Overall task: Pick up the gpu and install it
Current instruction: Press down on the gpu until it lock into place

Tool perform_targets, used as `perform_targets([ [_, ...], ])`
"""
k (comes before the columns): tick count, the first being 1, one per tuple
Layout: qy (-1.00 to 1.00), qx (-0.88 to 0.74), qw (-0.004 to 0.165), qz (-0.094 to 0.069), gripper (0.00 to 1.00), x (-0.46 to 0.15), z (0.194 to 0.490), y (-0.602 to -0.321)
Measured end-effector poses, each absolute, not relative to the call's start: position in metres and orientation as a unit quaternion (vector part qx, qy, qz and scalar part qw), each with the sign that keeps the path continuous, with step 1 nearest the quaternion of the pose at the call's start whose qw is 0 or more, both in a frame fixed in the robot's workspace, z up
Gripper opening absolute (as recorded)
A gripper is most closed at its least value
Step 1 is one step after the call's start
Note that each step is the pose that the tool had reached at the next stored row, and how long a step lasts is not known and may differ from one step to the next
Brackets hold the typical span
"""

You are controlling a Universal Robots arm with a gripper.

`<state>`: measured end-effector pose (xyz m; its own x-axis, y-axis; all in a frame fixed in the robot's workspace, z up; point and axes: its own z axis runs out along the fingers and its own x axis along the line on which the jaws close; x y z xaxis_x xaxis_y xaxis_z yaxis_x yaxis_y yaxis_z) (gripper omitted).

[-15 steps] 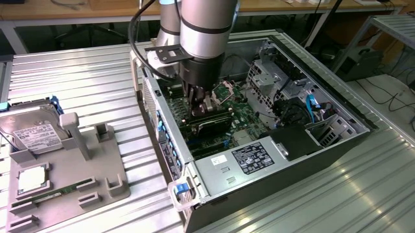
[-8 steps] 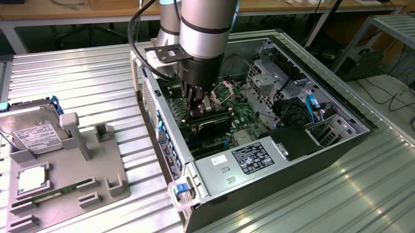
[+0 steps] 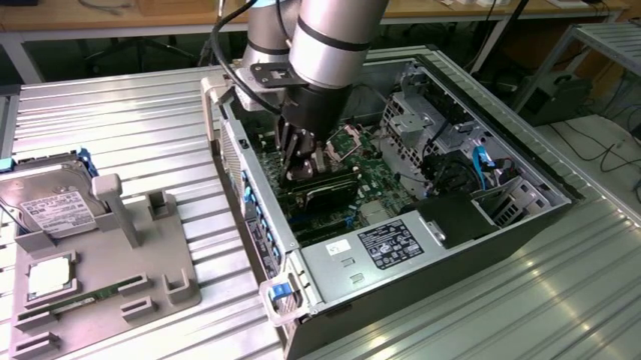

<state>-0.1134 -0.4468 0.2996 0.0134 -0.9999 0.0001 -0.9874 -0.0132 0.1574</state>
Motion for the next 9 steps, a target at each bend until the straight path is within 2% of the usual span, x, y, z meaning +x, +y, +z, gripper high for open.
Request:
perform_targets([
  [4, -0.698, 0.707, 0.081, -0.080, 0.11, -0.112, 0.299, -0.447],
  [9, -0.696, 0.706, 0.093, -0.093, 0.11, -0.096, 0.296, -0.447],
])
